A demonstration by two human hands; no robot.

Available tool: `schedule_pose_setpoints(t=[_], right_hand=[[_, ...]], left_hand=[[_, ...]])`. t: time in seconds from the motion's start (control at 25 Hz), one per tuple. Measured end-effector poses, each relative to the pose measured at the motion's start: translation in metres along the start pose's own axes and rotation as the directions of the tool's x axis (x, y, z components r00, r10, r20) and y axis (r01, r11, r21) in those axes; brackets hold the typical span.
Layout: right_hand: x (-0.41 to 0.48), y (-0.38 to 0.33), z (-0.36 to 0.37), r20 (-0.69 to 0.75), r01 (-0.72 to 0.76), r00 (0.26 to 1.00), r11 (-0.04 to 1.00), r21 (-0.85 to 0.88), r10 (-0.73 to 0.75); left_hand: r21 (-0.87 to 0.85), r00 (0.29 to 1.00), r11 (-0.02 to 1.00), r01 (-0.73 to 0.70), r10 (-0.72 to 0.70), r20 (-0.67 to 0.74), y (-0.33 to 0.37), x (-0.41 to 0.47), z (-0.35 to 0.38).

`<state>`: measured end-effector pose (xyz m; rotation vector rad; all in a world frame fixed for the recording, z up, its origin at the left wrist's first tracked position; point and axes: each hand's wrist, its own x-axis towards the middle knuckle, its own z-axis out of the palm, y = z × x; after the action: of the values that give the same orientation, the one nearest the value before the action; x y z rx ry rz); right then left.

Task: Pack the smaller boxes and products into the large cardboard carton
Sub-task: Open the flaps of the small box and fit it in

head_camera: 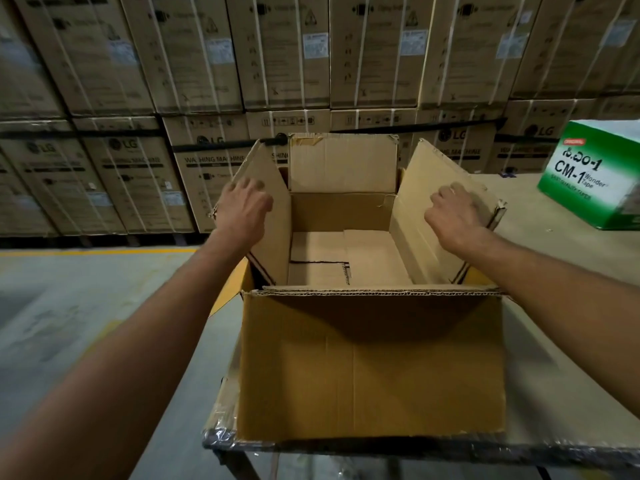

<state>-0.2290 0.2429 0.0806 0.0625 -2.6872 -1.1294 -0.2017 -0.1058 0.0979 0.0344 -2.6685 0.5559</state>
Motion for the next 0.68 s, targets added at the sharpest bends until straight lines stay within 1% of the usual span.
schedule_pose_setpoints(t=[0.04,0.08,0.16,0.24,0.28,0.36,0.4,0.48,0.52,0.56,0.6,0.64,0.68], right_hand=[[-0.001,-0.002,0.002,0.053,0.025,0.998,0.998,0.051,-0.028],[-0.001,-0.004,0.003,0.116,0.038,0.992,0.993,0.109,-0.051],[0.007,-0.011,0.004,0.237,0.067,0.964,0.971,0.230,-0.123],[0.021,-0.015,0.002,0.325,0.077,0.923,0.926,0.370,-0.207],[0.028,-0.016,0.003,0.323,0.086,0.917,0.905,0.416,-0.235],[0.040,-0.019,0.005,0.294,0.111,0.913,0.865,0.489,-0.283],[0.045,-0.022,0.005,0.303,0.130,0.893,0.837,0.532,-0.332],[0.052,-0.031,0.001,0.332,0.187,0.810,0.750,0.635,-0.483],[0.052,-0.037,-0.004,0.335,0.199,0.752,0.680,0.706,-0.568],[0.050,-0.044,-0.012,0.330,0.179,0.680,0.585,0.791,-0.655],[0.046,-0.051,-0.020,0.319,0.129,0.594,0.479,0.868,-0.738],[0.041,-0.058,-0.029,0.303,0.067,0.496,0.384,0.921,-0.814],[0.036,-0.064,-0.036,0.287,0.014,0.396,0.319,0.948,-0.872]], left_hand=[[0.002,0.995,0.997,-0.077,0.077,0.059,0.002,0.002,0.005],[-0.037,0.983,0.991,-0.128,0.131,0.131,0.005,0.004,0.007],[-0.184,0.933,0.972,-0.143,0.195,0.304,0.010,0.011,0.010],[-0.290,0.860,0.949,-0.124,0.248,0.446,0.014,0.019,0.012],[-0.300,0.833,0.944,-0.136,0.273,0.481,0.017,0.021,0.013],[-0.284,0.803,0.941,-0.187,0.313,0.508,0.026,0.020,0.013],[-0.307,0.780,0.931,-0.196,0.338,0.527,0.031,0.019,0.013],[-0.383,0.706,0.904,-0.190,0.396,0.587,0.040,0.016,0.018],[-0.414,0.676,0.891,-0.185,0.421,0.605,0.043,0.015,0.020],[-0.440,0.660,0.883,-0.166,0.431,0.616,0.045,0.015,0.021],[-0.449,0.639,0.884,-0.127,0.419,0.645,0.047,0.016,0.022],[-0.456,0.604,0.885,-0.100,0.418,0.679,0.048,0.016,0.021],[-0.449,0.546,0.888,-0.101,0.427,0.721,0.051,0.014,0.018]])
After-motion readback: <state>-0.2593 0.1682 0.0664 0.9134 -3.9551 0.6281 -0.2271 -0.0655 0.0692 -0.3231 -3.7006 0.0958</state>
